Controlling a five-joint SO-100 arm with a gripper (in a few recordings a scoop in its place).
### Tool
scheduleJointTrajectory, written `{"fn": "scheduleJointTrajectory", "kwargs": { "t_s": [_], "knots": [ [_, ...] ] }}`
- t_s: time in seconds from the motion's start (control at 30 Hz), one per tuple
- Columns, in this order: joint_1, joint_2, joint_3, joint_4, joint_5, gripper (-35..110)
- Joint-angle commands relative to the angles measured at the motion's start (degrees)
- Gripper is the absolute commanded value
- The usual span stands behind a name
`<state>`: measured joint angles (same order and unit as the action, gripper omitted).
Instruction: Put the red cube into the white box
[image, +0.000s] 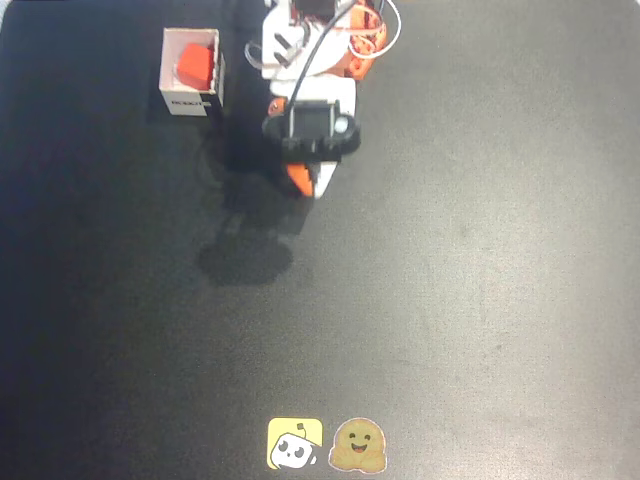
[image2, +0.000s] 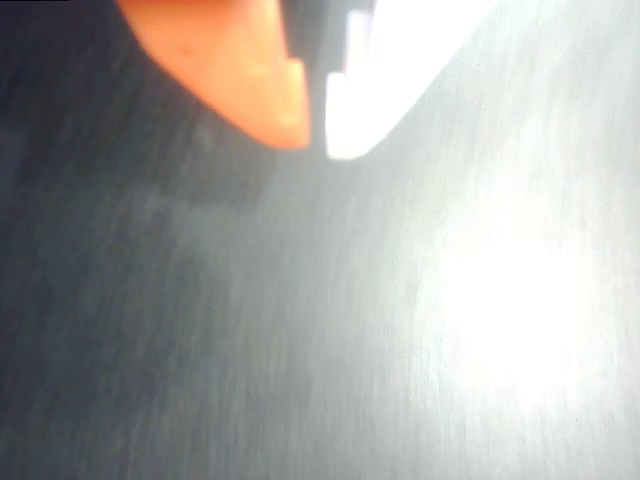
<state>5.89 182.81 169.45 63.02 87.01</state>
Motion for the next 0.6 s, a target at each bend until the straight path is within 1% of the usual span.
{"fn": "scheduleJointTrajectory", "kwargs": {
  "t_s": [0.0, 0.1, 0.57],
  "knots": [
    [0.2, 0.3, -0.2, 7.8, 0.8, 0],
    [0.2, 0.3, -0.2, 13.7, 0.8, 0],
    [0.1, 0.3, -0.2, 13.8, 0.8, 0]
  ]
}}
